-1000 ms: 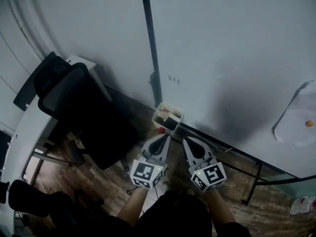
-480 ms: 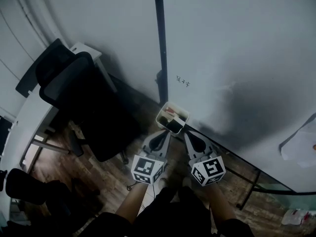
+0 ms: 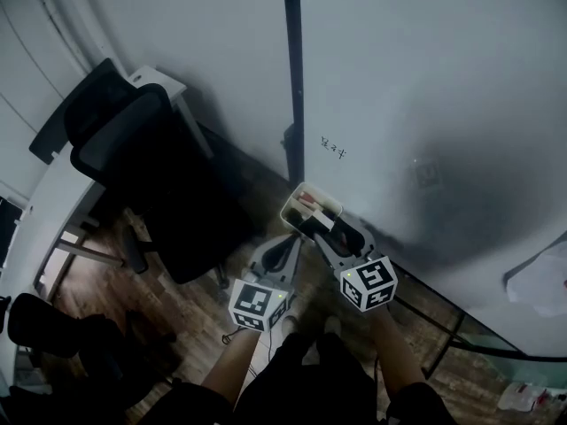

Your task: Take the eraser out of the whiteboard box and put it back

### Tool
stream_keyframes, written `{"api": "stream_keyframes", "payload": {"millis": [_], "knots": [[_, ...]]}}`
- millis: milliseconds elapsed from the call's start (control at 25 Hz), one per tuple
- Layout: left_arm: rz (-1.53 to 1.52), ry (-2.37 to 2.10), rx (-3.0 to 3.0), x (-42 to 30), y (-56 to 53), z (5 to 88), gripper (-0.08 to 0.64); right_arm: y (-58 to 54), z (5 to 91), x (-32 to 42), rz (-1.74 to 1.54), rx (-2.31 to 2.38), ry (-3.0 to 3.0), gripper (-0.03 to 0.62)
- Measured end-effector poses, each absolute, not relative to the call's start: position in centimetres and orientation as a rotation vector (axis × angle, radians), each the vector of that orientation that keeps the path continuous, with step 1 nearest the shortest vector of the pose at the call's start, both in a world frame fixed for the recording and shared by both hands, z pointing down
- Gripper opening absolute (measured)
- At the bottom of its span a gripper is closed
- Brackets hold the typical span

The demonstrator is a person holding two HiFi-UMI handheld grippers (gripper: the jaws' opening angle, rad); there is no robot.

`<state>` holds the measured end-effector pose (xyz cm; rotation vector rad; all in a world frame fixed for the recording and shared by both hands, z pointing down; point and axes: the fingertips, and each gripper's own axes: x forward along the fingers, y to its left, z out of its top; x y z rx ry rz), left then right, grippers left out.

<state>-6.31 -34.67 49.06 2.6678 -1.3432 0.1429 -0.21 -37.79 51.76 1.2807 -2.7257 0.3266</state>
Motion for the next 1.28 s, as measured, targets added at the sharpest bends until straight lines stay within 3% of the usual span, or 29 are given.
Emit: {"api": "stream_keyframes", "payload": {"millis": [280, 360, 760, 1280], "knots": [[0.169, -1.37, 2.632, -7.3, -34.5, 49.9, 0.005, -38.8, 52.7, -1.5, 0.337, 1.199, -2.731, 0.208], [0.166, -1.371, 2.624, -7.5, -34.5, 49.9, 0.005, -38.7, 52.6, -1.6, 0.319, 1.196, -2.733, 0.175], [0.157, -1.376, 2.612, -7.8, -34.4, 50.0, 0.005, -38.4, 51.9, -1.4, 0.284, 1.175, -2.771, 0.137], [0.087, -1.416, 2.661, -7.5, -34.2, 46.8, 0.005, -36.7, 44.8, 0.7, 0.111, 1.347, -2.867, 0.129]]}}
